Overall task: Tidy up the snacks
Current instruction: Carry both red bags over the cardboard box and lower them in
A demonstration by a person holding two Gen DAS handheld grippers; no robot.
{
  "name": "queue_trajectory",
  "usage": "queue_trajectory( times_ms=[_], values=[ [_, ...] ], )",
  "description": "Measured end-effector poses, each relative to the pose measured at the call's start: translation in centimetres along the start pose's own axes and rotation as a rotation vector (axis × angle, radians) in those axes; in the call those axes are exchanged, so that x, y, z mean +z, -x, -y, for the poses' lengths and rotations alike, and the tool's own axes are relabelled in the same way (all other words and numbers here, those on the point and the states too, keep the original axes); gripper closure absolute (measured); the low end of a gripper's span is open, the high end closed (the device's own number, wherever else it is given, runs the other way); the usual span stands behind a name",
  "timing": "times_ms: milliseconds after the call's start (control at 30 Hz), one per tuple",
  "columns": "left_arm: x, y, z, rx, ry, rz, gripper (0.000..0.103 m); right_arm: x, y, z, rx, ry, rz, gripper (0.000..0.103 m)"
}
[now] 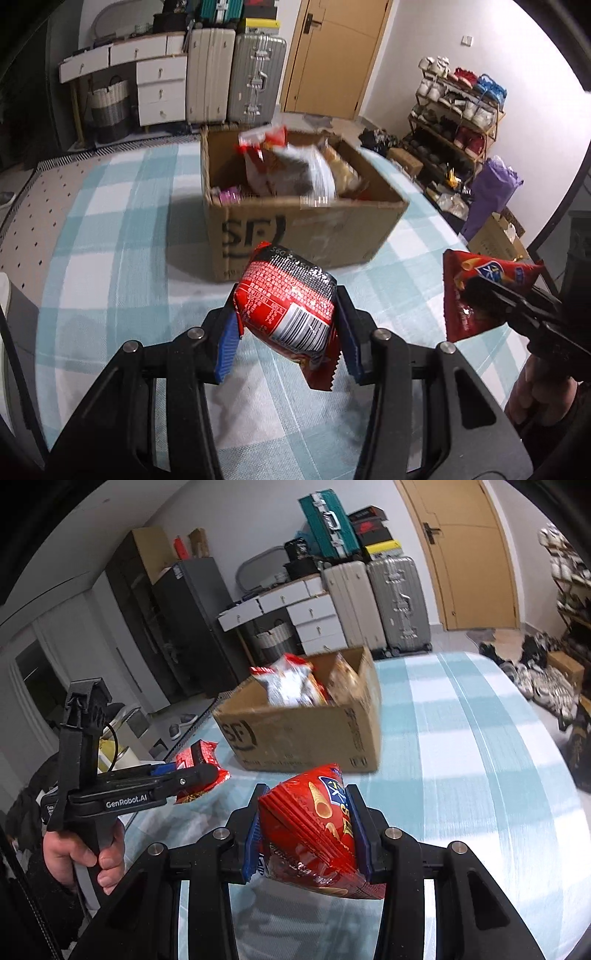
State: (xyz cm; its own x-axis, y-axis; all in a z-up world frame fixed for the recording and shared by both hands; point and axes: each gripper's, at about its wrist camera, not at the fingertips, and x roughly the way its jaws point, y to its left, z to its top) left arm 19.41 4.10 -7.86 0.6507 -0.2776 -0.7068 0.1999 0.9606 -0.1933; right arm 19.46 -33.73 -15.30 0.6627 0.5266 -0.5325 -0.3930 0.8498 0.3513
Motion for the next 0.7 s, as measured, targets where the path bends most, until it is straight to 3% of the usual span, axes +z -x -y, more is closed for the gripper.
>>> queue_trajectory(
  times_ms=[300, 700],
  values=[
    [3.2, 2.7, 1.0, -0.017, -0.013, 0.031, 0.059, 4.5, -0.7, -0.9, 0.031, 0.039, 0.043, 0.062],
    [9.2, 2.8, 1.7, -0.033, -0.056, 0.060, 0.059, 9.9, -3.3, -1.9, 0.026, 0.104, 0.059, 0.062]
  ],
)
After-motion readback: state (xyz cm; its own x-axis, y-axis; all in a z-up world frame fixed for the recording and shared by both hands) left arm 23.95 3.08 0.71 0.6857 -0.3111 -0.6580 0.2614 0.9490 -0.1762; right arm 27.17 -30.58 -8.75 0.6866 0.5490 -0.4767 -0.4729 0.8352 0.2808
